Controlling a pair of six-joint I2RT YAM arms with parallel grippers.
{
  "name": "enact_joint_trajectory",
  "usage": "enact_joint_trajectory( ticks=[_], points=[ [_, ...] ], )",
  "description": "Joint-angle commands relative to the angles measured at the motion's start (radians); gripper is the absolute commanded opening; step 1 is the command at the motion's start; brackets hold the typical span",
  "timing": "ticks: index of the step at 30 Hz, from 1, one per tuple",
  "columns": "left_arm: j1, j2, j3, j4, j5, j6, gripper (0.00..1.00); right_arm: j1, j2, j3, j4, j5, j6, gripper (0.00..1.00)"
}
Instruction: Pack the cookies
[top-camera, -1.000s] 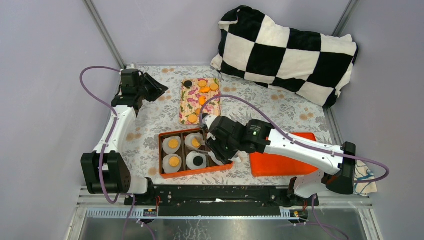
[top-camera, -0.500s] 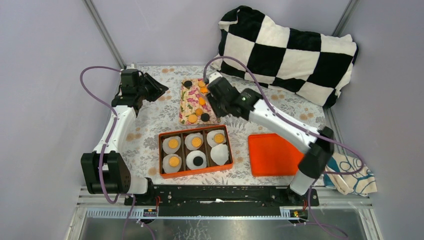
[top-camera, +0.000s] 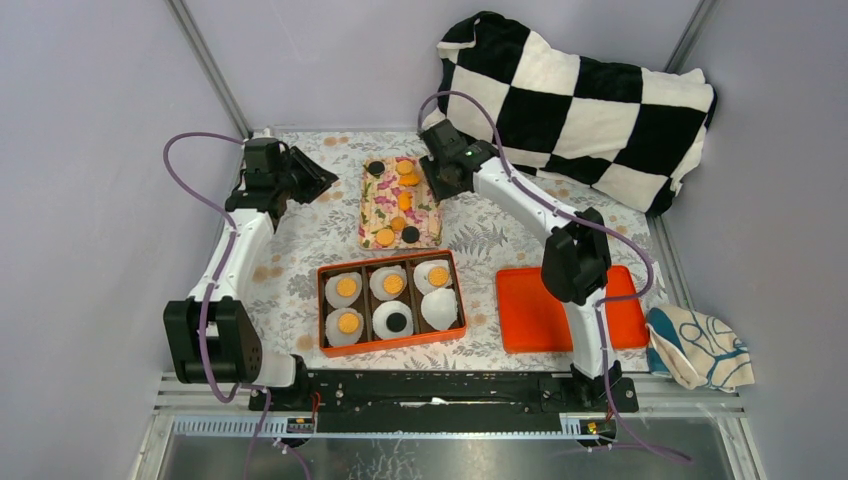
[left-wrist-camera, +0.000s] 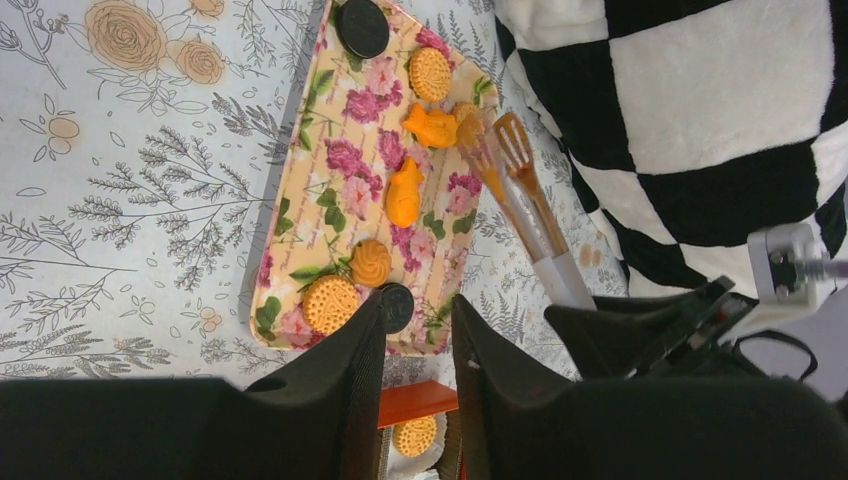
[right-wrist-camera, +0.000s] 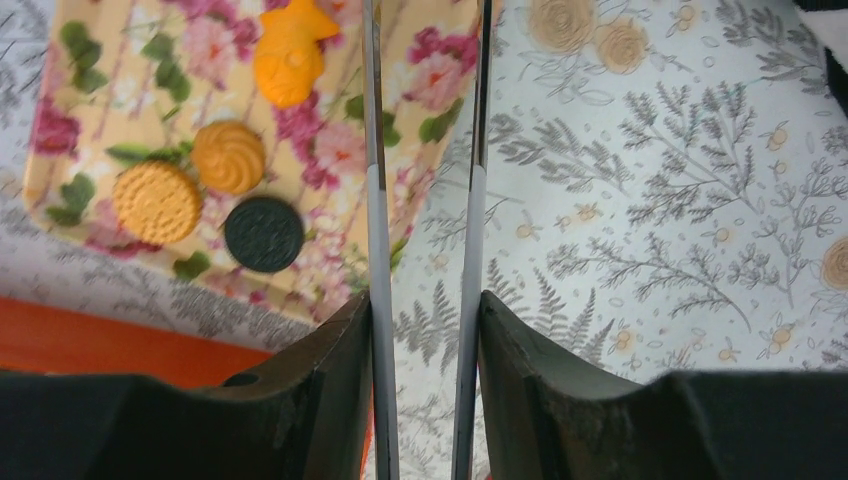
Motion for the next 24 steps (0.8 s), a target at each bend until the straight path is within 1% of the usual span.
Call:
enact_joint_trajectory(
  ticks=[1, 7, 11, 14, 18, 24],
  points=[
    [-0.012, 0.025, 0.015, 0.055, 0.014, 0.016, 0.35, -0.058, 0.052, 0.114, 0.026, -0.057, -0.032, 0.45],
    [-0.018, 0.035, 0.017, 0.057, 0.012, 0.017, 0.34, -0.076, 0.146, 0.200, 0.018, -0.117, -0.031, 0.45],
    [-0.018, 0.034, 0.015, 0.054, 0.006, 0.020, 0.35, -0.079, 0.165, 0.189, 0.018, -0.173, -0.011, 0.45],
    [-0.018, 0.035, 0.015, 0.051, 0.004, 0.021, 0.35, -0.080, 0.136, 0.136, 0.032, -0.228, 0.007, 0.45],
    [-0.018, 0.035, 0.015, 0.044, 0.004, 0.022, 0.35, -0.079, 0.057, 0.006, 0.063, -0.279, 0.030, 0.45],
    [-0.019, 0.021, -0.004, 0.048, 0.011, 0.017, 0.35, -0.080, -0.051, -0.131, 0.054, -0.252, 0.041, 0.47]
  ],
)
